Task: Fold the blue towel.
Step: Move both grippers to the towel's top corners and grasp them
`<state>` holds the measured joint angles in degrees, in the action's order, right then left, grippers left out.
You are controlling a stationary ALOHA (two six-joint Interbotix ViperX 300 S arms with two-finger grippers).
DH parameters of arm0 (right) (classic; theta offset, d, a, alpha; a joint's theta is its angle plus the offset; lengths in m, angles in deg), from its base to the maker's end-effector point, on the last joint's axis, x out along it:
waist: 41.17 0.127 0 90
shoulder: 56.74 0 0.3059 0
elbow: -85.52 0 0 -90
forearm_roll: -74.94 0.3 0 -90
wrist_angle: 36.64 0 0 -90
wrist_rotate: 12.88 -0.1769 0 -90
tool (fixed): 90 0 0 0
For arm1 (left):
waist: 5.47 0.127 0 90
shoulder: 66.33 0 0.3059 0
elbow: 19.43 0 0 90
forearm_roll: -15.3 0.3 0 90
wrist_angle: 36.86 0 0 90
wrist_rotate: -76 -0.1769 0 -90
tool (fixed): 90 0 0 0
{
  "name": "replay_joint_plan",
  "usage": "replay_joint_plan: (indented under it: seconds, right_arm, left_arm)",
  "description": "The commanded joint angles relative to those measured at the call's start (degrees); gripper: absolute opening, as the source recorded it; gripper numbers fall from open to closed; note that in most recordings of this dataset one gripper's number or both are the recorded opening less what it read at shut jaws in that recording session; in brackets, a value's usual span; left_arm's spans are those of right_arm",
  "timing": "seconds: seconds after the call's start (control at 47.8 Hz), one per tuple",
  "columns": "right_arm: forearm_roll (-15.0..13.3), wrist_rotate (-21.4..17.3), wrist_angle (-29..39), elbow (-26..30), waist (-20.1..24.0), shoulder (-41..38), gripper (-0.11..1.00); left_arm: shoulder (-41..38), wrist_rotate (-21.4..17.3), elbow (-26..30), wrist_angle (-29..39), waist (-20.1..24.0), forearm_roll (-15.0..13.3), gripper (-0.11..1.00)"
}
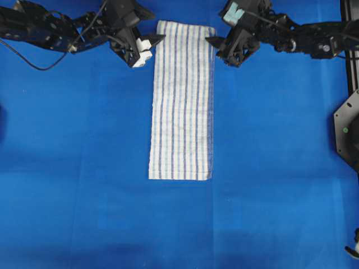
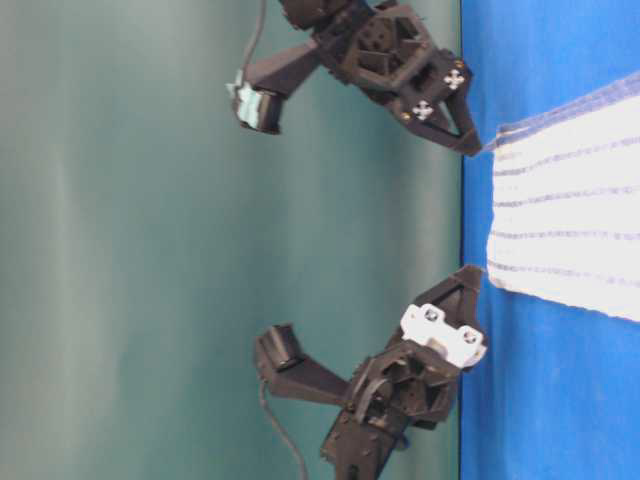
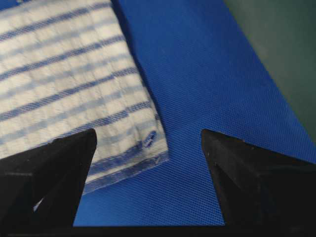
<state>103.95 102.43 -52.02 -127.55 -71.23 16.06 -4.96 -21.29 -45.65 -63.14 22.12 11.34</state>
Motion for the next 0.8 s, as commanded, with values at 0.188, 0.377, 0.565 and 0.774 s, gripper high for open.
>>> replay_joint_plan:
  seconds: [0.188, 0.377, 0.565, 0.774]
  right_arm:
    - [2.9, -0.2, -1.5, 2.0, -0.4, -3.9, 0.85]
    - [3.8, -0.2, -1.2, 2.0, -0.2, -4.4, 0.84]
    - [3.8, -0.2, -1.2, 1.9, 0.7, -4.4, 0.66]
    - [3.8, -0.2, -1.3, 1.8, 1.6, -4.5, 0.23]
  left_arm:
    - [-3.2, 0.4, 3.1, -1.2, 0.4, 0.1, 0.66]
    - [-4.8, 1.0, 3.6, -1.0, 0.4, 0.1, 0.61]
    - [-4.9, 1.0, 3.6, 0.0, 0.4, 0.1, 0.4]
    - [-4.9, 0.4, 3.7, 0.2, -0.9, 0.1, 0.09]
